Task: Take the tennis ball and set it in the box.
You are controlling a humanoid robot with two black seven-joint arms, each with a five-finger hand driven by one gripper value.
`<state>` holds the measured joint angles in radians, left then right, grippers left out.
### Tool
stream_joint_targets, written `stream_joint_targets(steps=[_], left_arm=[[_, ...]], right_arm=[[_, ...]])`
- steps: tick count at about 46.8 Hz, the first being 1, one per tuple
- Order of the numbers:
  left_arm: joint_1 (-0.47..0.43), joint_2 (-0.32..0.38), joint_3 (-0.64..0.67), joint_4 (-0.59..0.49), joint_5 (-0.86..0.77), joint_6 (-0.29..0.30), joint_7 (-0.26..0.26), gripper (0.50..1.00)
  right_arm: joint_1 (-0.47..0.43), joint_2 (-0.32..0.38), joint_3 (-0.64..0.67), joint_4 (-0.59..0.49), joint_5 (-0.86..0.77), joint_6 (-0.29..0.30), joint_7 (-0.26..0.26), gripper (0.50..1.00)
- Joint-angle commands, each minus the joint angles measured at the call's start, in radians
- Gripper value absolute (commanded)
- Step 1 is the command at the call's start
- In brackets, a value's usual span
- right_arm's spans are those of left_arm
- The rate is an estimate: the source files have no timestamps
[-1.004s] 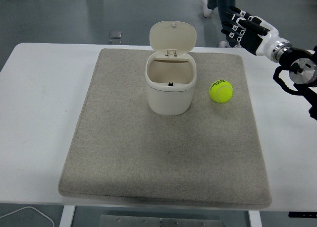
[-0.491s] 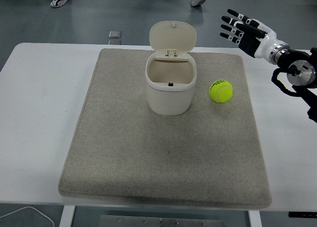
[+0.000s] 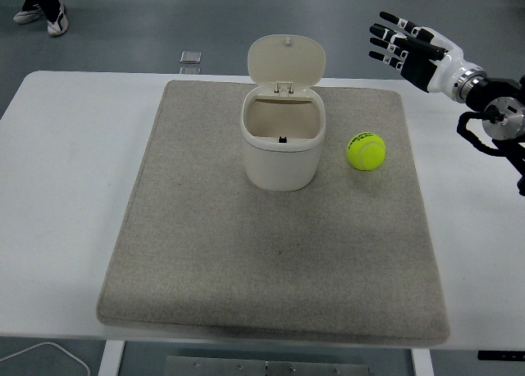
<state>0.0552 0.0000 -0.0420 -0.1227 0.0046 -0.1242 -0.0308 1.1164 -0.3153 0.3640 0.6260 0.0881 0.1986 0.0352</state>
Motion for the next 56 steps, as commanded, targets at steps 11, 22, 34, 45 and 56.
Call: stream_joint_targets(steps=[11, 22, 34, 45, 56], left_arm=[[0.000, 0.000, 0.001, 0.000, 0.000, 0.000, 0.000, 0.996], [0.000, 0.000, -0.001, 0.000, 0.000, 0.000, 0.000, 0.996], [0.000, 0.000, 0.001, 0.000, 0.000, 0.000, 0.000, 0.996], [0.000, 0.000, 0.001, 0.000, 0.000, 0.000, 0.000, 0.996], [0.000, 0.000, -0.001, 0.000, 0.000, 0.000, 0.000, 0.996]], right_arm=[[0.011, 0.016, -0.004, 0.000, -0.034, -0.001, 0.002, 0.924], [0.016, 0.013, -0.014, 0.001, -0.057, -0.001, 0.003, 0.924], [0.014, 0.015, -0.019, 0.003, -0.107, -0.005, 0.006, 0.924], [0.014, -0.001, -0.045, 0.004, -0.195, 0.004, 0.044, 0.924], [0.014, -0.004, -0.057, 0.014, -0.363, 0.045, 0.084, 0.924]])
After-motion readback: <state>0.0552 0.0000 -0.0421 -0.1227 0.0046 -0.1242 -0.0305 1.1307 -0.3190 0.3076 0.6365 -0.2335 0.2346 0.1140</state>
